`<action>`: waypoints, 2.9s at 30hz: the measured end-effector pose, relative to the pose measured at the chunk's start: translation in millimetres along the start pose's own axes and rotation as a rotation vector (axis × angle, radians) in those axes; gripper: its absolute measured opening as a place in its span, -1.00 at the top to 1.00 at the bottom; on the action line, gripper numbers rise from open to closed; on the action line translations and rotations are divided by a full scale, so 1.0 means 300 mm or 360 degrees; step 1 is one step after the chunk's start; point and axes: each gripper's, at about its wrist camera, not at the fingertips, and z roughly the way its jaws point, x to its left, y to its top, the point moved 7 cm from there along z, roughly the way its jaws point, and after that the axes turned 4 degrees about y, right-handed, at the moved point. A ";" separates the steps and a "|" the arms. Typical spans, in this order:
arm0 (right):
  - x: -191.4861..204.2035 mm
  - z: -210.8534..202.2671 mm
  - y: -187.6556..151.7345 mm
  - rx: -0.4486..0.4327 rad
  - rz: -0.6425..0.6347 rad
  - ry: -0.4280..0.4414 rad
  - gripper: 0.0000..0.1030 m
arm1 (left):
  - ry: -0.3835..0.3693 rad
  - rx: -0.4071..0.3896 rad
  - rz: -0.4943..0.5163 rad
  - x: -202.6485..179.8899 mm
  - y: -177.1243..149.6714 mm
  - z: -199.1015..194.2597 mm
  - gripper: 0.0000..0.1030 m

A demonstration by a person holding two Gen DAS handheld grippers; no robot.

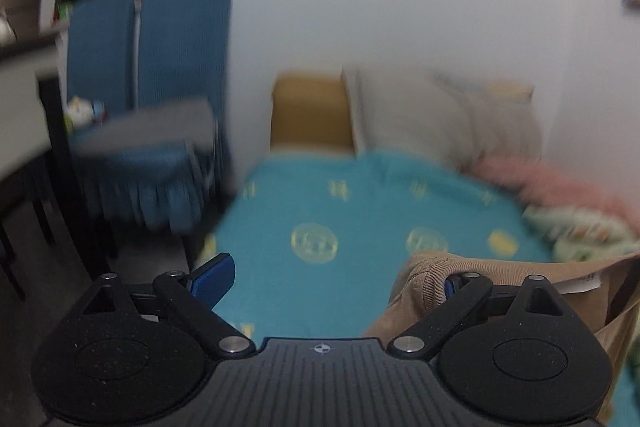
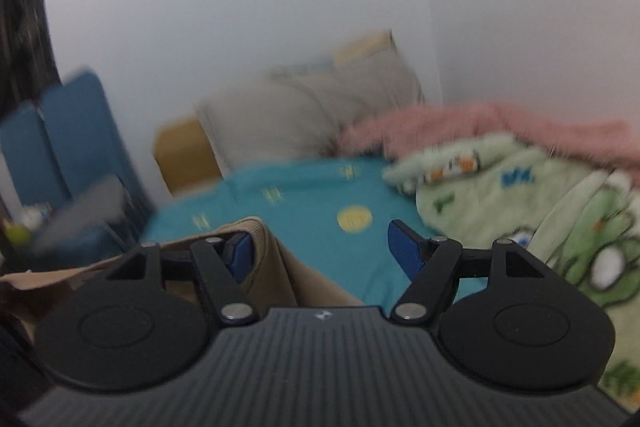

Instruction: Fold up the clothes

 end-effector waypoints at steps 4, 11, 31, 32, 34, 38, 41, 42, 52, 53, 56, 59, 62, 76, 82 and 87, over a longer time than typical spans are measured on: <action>-0.047 0.267 -0.189 0.0270 -0.0139 -0.0068 -0.36 | -0.0024 0.0308 0.0087 -0.046 -0.165 0.299 -0.77; 0.013 0.434 -0.327 0.0740 -0.0347 0.0162 -0.36 | -0.0070 0.0536 0.0595 -0.146 -0.225 0.430 -0.81; 0.114 -0.480 -0.377 0.0281 0.0056 0.0349 -0.37 | -0.0312 0.0155 0.0179 -0.099 -0.285 -0.346 -0.99; 0.110 -0.546 -0.390 0.0263 0.0082 0.0364 -0.37 | -0.0323 0.0167 0.0128 -0.083 -0.302 -0.372 -0.99; 0.103 -0.679 -0.415 0.0226 0.0132 0.0394 -0.37 | -0.0331 0.0199 0.0008 -0.040 -0.341 -0.410 -0.99; 0.034 -0.834 -0.524 0.0286 0.0342 0.0414 -0.38 | -0.0316 0.0292 -0.0322 0.094 -0.443 -0.412 -0.93; -0.012 -0.828 -0.583 0.0385 0.0483 0.0373 -0.42 | -0.0278 0.0344 -0.0581 0.197 -0.528 -0.378 -0.82; -0.023 -0.811 -0.591 0.0409 0.0524 0.0370 -0.42 | -0.0261 0.0353 -0.0658 0.229 -0.557 -0.366 -0.81; -0.096 -0.616 -0.654 0.0514 0.0822 0.0383 -0.42 | -0.0254 0.0426 -0.0896 0.300 -0.691 -0.256 -0.21; -0.099 -0.602 -0.661 0.0531 0.0851 0.0383 -0.42 | -0.0270 0.0458 -0.0846 0.288 -0.690 -0.252 -0.11; -0.096 -0.570 -0.663 0.0551 0.0916 0.0397 -0.41 | -0.0261 0.0542 -0.0632 0.260 -0.670 -0.228 0.67; -0.085 -0.557 -0.657 0.0545 0.0901 0.0407 -0.41 | -0.0249 0.0565 -0.0452 0.265 -0.595 -0.218 0.90; -0.077 -0.543 -0.661 0.0554 0.0888 0.0405 -0.42 | -0.0151 0.0408 -0.0235 0.297 -0.421 -0.234 0.92; -0.047 -0.451 -0.658 0.0550 0.0706 0.0344 -0.42 | 0.0245 0.0190 0.0202 0.319 -0.279 -0.214 -0.11; -0.025 -0.474 -0.640 0.0523 0.0630 0.0352 -0.41 | -0.0073 0.0501 0.0121 0.295 -0.553 -0.598 -0.24; -0.023 -0.535 -0.621 0.0468 0.0567 0.0325 -0.42 | -0.0327 0.0807 0.0041 0.264 -0.836 -0.899 -0.36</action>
